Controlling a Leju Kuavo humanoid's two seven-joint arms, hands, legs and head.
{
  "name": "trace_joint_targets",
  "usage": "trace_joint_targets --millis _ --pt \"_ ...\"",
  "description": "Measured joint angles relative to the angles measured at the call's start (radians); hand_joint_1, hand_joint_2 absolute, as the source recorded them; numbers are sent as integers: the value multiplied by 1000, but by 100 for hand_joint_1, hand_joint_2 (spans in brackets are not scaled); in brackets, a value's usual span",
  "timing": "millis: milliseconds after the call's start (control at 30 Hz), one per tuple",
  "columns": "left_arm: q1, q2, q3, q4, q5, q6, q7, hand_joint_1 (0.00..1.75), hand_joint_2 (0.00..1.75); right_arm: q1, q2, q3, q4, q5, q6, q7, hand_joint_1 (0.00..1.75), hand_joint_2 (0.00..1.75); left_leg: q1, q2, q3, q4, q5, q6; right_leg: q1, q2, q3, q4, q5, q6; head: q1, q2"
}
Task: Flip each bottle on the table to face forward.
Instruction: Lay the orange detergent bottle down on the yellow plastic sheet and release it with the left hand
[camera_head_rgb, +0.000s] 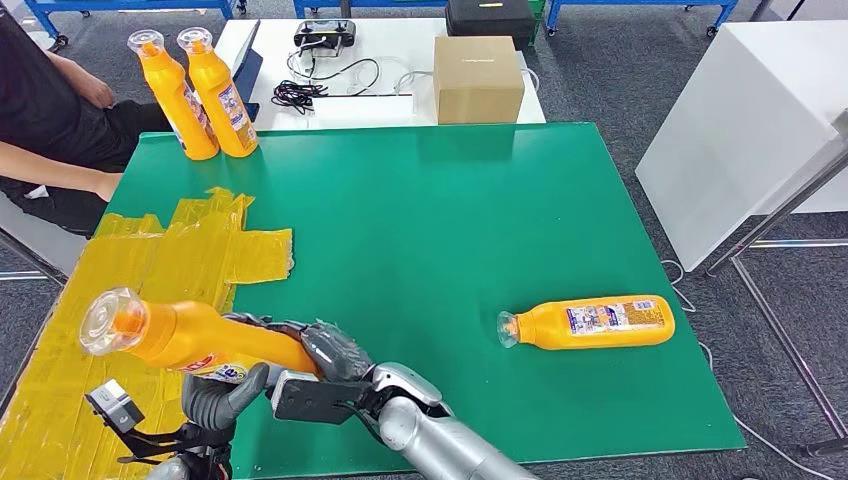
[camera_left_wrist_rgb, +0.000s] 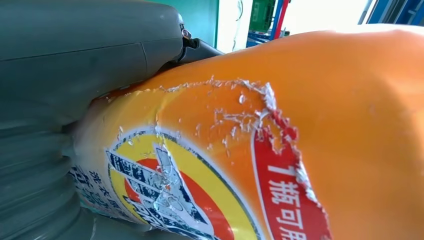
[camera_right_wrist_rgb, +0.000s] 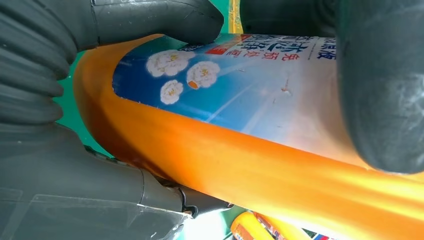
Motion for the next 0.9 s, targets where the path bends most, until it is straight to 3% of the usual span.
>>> trace_joint_targets --millis 100,167,233,267,300,367,500,767,900 --pt "0 0 -3 0 1 -1 0 175 175 2 0 -8 2 7 -2 -3 162 175 0 0 0 0 0 0 0 0 0 0 0 0 0 0" --pt "1 0 -4 0 2 -1 0 175 175 3 0 -13 2 13 -7 -5 91 175 0 0 0 0 0 0 0 0 0 0 0 0 0 0" --pt "1 0 -5 0 2 0 -1 175 175 6 0 -17 2 18 -10 -8 10 87 0 0 0 0 0 0 0 0 0 0 0 0 0 0" --pt "1 0 -5 0 -3 4 -2 175 175 8 -1 -19 2 19 -13 -8 0 44 0 0 0 0 0 0 0 0 0 0 0 0 0 0" --pt "1 0 -7 -2 -19 17 -4 175 175 11 -2 -22 2 22 -19 -5 0 0 0 0 0 0 0 0 0 0 0 0 0 0 0 0" --pt "3 -1 -14 -13 -82 69 -14 175 175 22 -8 -34 1 30 -36 8 0 0 0 -1 0 0 0 0 0 0 0 0 0 0 0 0" --pt "14 -5 10 -71 -283 271 -47 175 175 87 -64 -86 -76 54 -49 47 0 0 -1 -1 -1 0 0 0 0 0 1 0 0 0 0 0" --pt "50 -8 191 -138 -618 558 -80 175 175 287 -244 -255 -412 111 -34 65 0 0 -1 -5 -2 0 0 0 -1 -2 0 -1 0 0 0 0" --pt "66 -7 281 -139 -712 630 -90 175 175 386 -328 -345 -565 115 -25 49 0 0 -1 -4 -3 0 -1 0 -1 -2 -1 -1 0 0 0 0"
